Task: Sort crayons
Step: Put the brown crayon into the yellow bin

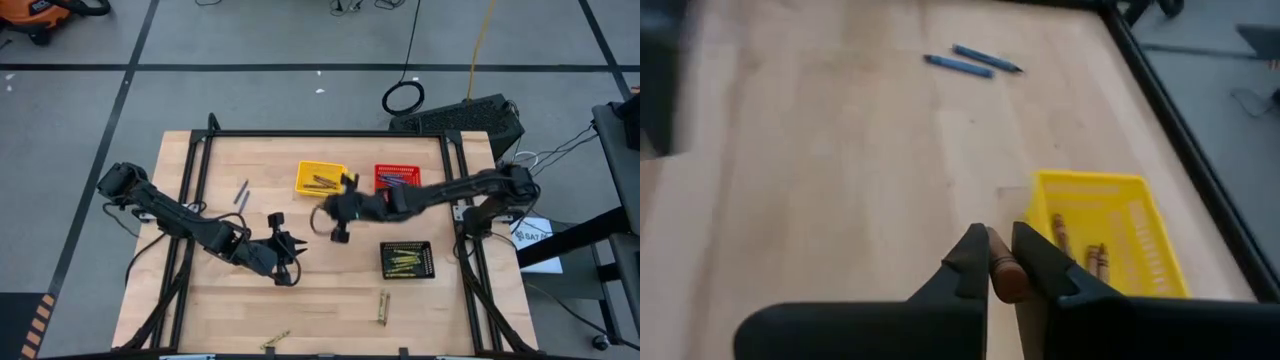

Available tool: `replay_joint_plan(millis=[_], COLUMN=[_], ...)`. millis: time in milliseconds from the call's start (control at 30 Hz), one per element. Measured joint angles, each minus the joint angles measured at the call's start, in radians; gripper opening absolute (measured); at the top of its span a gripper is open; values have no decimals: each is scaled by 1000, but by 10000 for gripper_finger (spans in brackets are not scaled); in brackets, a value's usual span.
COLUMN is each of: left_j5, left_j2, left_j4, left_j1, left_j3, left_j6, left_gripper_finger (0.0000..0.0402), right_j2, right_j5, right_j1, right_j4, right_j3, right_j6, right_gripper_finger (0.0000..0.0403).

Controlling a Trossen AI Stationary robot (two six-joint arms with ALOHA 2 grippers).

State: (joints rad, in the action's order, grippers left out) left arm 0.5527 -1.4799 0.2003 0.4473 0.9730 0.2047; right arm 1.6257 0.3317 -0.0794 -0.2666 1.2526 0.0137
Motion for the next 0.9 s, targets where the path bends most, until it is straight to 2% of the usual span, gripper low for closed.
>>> replay_joint_plan(millis=[233,467,600,733,900], left_j5=[-2,-2,-3,-11,-26], left_j2=[0,0,0,0,0], left_j4=[1,13,31,33,58], left_j1=[3,3,5,5,5], left_j3=[0,0,0,0,0], left_j6=[-1,-1,0,0,0], left_gripper_finger=[73,73,73,73,73], right_j2=[2,77,129,179,232], right_j5=[-213,-356,-366,-436,-442], right_j1=[178,313,349,376,393], right_j4=[15,111,163,217,266], right_j3=[0,0,0,0,0], right_j6=[-21,-10,-8,-7,-3], right_gripper_finger=[3,3,3,3,3])
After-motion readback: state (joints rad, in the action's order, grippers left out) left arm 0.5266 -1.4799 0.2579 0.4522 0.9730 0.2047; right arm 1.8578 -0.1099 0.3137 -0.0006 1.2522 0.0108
